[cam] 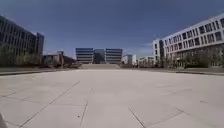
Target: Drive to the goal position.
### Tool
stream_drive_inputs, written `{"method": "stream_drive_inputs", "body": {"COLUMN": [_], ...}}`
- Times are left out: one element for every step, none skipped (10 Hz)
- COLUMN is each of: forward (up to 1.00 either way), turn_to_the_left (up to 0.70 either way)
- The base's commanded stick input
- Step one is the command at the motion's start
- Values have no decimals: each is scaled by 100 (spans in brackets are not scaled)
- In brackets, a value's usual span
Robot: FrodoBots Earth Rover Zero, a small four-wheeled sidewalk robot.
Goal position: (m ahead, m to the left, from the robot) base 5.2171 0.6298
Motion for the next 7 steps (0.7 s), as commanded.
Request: {"method": "stream_drive_inputs", "body": {"forward": [9, 9, 9, 9, 9, 9, 9], "turn_to_the_left": [-5, -5, -5, -5, -5, -5, -5]}}
